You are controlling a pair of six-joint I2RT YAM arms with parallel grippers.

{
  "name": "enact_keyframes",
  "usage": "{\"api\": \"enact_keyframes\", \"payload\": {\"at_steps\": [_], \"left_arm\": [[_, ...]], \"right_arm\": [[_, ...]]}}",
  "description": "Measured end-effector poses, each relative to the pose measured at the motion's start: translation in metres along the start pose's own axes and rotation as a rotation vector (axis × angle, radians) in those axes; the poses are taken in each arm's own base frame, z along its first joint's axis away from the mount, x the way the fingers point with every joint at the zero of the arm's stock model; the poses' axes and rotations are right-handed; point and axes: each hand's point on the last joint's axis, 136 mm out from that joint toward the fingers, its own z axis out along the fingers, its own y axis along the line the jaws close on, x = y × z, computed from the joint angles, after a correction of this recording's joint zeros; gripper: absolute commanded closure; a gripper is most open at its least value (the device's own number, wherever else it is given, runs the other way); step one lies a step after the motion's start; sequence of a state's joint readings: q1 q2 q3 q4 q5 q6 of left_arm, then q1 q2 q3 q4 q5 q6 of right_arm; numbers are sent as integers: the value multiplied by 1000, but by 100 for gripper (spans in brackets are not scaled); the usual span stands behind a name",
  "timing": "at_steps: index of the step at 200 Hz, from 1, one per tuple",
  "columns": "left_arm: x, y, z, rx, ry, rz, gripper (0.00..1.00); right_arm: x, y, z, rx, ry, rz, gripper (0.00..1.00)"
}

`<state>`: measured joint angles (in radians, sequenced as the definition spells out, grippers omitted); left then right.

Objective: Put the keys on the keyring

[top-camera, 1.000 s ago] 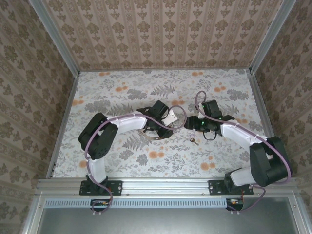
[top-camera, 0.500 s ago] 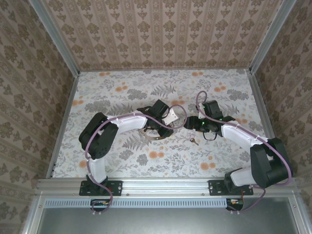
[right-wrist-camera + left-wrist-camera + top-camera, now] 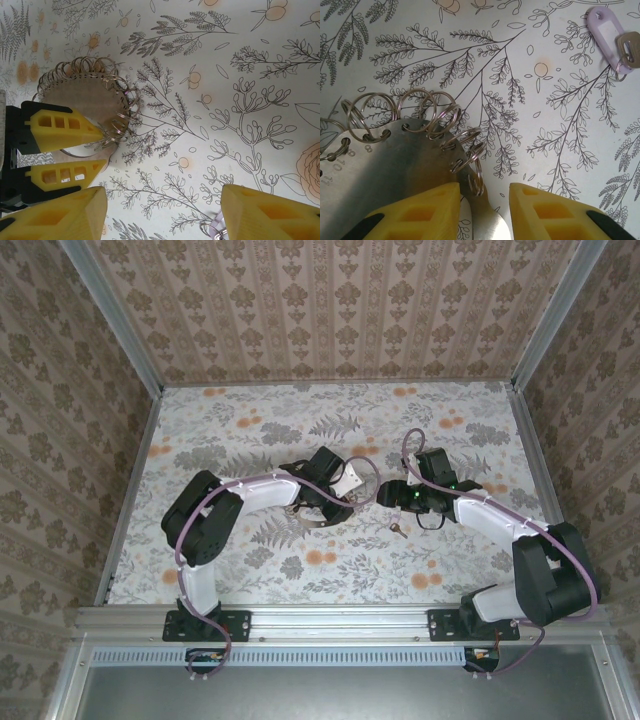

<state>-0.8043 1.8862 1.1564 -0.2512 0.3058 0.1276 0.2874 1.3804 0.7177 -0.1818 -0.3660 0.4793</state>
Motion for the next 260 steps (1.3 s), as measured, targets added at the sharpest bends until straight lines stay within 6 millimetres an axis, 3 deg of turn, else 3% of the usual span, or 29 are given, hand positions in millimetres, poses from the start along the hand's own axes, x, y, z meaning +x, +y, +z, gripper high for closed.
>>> {"api": "enact_keyframes", "payload": {"at_steps": [117, 143, 189, 234, 260], "left_arm": [[2, 5, 10, -11, 1, -4, 73], [1, 5, 10, -12, -2, -5, 78], [1, 6, 10, -16, -1, -23, 100], [1, 6, 7, -19, -2, -22, 100], [-5, 3, -10, -24, -17, -21, 100]], "right_arm": [[0, 0, 0, -1, 0, 2, 37], [0, 0, 0, -1, 0, 2, 37], [-1, -1, -1, -2, -1, 5, 37], [0, 0, -1, -6, 2, 7, 37], [-5, 5, -3, -21, 0, 17, 37]]}}
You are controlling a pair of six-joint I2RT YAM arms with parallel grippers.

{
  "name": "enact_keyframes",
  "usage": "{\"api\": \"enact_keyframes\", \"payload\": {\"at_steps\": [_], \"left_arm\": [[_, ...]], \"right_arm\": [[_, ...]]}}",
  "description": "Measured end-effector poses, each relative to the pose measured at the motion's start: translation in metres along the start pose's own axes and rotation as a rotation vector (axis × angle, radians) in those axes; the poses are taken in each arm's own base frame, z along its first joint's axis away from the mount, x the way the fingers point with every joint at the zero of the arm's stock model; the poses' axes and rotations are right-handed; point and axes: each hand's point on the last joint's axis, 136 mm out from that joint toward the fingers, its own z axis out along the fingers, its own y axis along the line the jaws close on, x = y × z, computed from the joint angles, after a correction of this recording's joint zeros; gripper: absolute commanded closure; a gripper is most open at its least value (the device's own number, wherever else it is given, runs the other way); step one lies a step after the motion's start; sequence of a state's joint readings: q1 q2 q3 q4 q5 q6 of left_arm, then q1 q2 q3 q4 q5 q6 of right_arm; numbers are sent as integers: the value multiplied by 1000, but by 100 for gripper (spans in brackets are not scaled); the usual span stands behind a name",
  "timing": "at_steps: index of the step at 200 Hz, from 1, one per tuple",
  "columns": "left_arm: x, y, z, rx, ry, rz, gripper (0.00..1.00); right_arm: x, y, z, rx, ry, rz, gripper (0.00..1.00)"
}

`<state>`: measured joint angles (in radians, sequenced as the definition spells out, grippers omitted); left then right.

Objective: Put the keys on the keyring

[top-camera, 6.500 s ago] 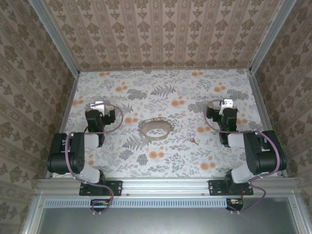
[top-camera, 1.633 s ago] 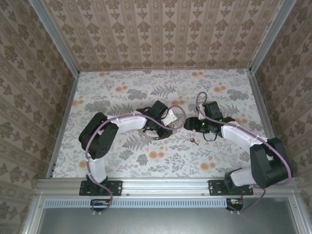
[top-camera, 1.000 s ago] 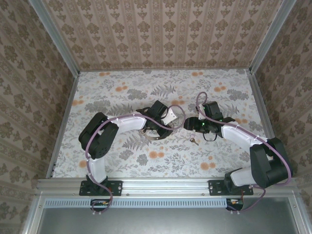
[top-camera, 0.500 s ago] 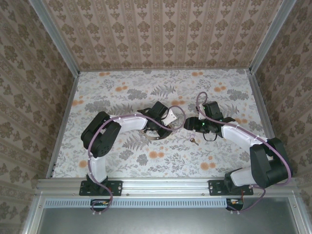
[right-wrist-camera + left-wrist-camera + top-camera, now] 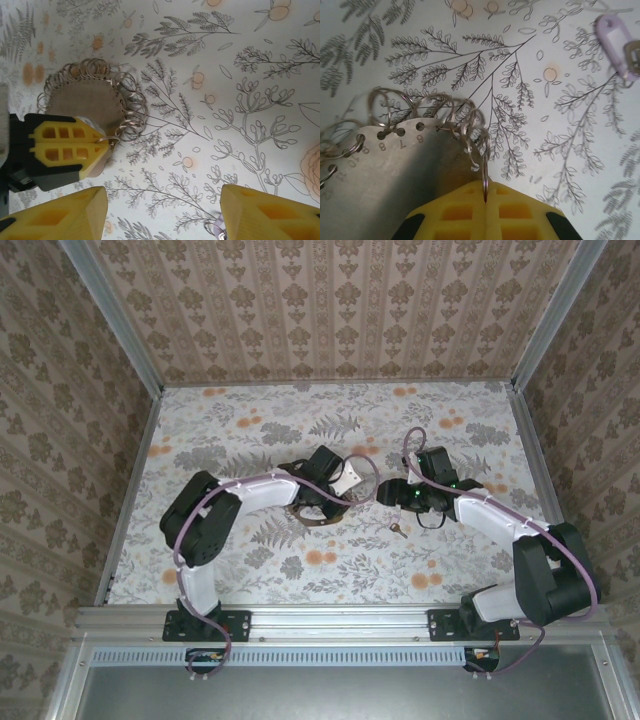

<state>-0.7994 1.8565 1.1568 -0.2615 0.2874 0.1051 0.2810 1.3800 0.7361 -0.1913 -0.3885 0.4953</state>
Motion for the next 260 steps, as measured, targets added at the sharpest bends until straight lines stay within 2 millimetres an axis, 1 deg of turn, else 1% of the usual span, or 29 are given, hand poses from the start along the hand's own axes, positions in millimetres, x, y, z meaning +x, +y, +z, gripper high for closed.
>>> {"api": "enact_keyframes", "payload": {"at_steps": [11, 57, 74, 92, 118, 147, 159, 180, 199, 223, 238, 260], "left_arm": [[-6, 0, -10, -4, -17, 2, 100], [-55, 4, -66, -65, -152, 26, 100], [-68, 5, -83, -87, -191, 33, 100], [-77, 7, -100, -102, -225, 34, 100], [-85, 16, -125, -115, -279, 21, 100], [-100, 27, -155, -95, -368, 11, 100], [-109, 30, -169, -83, -410, 12, 100], [-123, 35, -186, -58, -468, 20, 100], [-134, 33, -202, -21, -512, 36, 100], [-147, 27, -220, 43, -563, 66, 100], [-152, 24, -229, 75, -588, 81, 100], [-157, 21, -237, 118, -609, 97, 100]], "right_arm": [[-6, 7, -2, -18, -10, 0, 37], [-36, 40, -17, -109, -62, -13, 37], [-45, 51, -23, -141, -79, -26, 38], [-53, 62, -28, -177, -92, -38, 38], [-68, 81, -40, -257, -136, -66, 39], [-96, 103, -63, -373, -225, -99, 43], [-107, 111, -73, -418, -260, -112, 44], [-127, 128, -87, -496, -310, -136, 47], [-141, 141, -91, -564, -335, -148, 50], [-150, 150, -88, -634, -330, -145, 52], [-153, 155, -86, -667, -326, -150, 55], [-158, 165, -92, -716, -331, -176, 58]]}}
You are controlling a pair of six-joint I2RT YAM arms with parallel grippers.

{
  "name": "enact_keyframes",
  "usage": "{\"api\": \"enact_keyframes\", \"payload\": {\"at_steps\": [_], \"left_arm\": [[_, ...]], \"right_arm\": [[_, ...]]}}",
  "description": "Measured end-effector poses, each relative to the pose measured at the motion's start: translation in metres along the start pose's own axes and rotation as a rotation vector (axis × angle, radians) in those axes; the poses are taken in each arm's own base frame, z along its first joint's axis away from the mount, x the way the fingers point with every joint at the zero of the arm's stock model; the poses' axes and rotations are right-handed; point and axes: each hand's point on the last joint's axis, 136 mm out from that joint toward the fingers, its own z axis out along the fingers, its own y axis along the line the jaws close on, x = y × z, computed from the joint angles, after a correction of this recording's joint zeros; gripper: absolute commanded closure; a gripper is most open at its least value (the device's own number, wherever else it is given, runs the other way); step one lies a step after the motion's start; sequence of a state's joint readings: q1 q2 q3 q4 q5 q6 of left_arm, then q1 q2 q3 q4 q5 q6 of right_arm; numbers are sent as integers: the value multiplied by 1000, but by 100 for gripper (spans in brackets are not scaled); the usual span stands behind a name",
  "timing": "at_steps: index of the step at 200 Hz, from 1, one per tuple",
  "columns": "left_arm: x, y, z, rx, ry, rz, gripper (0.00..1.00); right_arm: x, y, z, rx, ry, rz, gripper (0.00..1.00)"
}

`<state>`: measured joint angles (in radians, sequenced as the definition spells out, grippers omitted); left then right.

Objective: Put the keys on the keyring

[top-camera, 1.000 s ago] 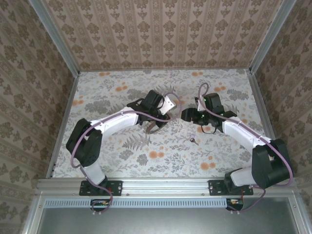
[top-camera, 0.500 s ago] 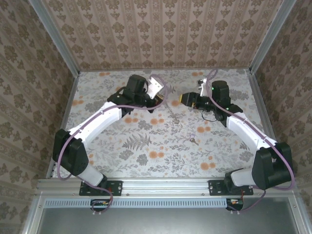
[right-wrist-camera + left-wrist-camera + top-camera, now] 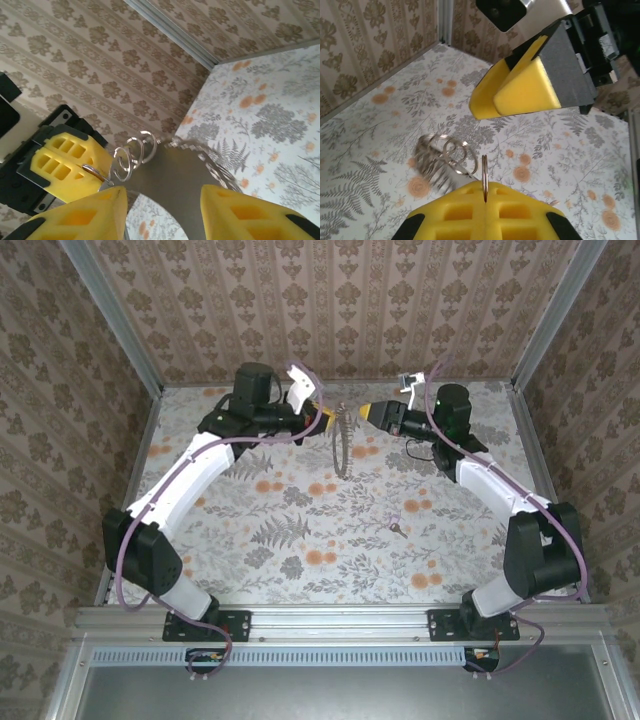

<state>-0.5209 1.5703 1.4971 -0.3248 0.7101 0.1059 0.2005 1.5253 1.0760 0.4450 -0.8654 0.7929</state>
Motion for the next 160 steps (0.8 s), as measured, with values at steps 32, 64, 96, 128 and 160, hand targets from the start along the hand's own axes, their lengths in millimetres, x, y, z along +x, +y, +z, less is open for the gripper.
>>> {"api": "enact_keyframes", "payload": {"at_steps": [32, 64, 96, 128, 160], "left_arm": [[-5, -4, 0, 64, -15, -4, 100], [-6, -9, 2, 120, -23, -22, 100], [-5, -13, 4, 163, -22, -47, 100], [-8, -16, 5, 189, -29, -57, 100], [-12, -19, 4, 200, -38, -54, 100]], "right_arm": [[-10, 21, 0, -73, -17, -47, 59], [-14, 36, 1, -124, -22, -76, 62], [-9, 45, 5, -149, -8, -77, 62], [-7, 54, 9, -172, 6, -83, 62], [-5, 64, 12, -200, 17, -98, 63]]}}
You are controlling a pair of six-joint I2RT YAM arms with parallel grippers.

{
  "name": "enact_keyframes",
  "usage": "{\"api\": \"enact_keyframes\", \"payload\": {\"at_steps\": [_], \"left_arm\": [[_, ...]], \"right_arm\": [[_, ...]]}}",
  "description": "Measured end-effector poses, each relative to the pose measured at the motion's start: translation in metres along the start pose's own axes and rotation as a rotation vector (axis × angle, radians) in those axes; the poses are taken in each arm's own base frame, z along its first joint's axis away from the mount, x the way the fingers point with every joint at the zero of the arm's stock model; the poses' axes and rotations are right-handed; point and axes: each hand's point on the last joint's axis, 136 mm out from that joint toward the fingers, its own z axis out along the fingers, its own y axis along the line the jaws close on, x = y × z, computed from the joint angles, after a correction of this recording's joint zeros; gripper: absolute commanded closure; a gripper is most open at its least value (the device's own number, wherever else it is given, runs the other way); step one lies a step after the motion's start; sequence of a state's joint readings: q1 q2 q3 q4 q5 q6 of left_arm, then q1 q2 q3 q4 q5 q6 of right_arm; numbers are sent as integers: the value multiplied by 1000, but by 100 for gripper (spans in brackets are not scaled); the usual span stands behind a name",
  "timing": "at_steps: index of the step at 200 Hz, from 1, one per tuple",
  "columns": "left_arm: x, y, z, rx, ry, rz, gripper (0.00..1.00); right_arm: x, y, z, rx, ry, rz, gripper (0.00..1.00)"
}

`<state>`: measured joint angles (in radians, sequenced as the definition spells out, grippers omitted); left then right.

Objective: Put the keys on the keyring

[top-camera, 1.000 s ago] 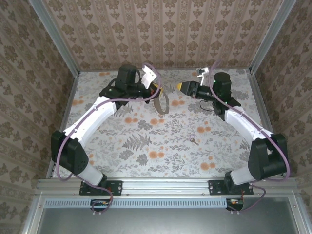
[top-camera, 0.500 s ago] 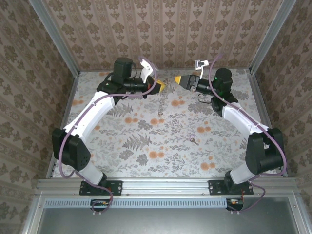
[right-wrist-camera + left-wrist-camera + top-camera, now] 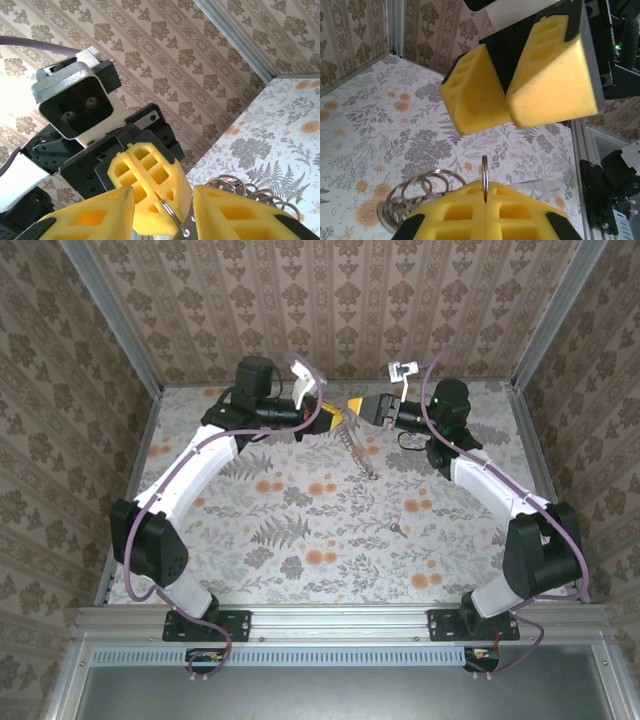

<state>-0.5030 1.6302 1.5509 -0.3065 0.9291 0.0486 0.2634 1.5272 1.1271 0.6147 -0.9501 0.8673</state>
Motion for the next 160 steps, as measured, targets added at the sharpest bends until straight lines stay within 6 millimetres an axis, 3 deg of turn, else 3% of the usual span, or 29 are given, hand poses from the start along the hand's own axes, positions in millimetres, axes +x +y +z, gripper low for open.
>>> {"api": "enact_keyframes", "payload": {"at_steps": [89, 160], "left_arm": [[-10, -5, -1, 21, -16, 5, 100], [-15, -10, -2, 46, -25, -5, 100]], "right_arm": [[8, 7, 4, -34, 32, -12, 63], [19, 3, 2, -36, 59, -26, 79]]}}
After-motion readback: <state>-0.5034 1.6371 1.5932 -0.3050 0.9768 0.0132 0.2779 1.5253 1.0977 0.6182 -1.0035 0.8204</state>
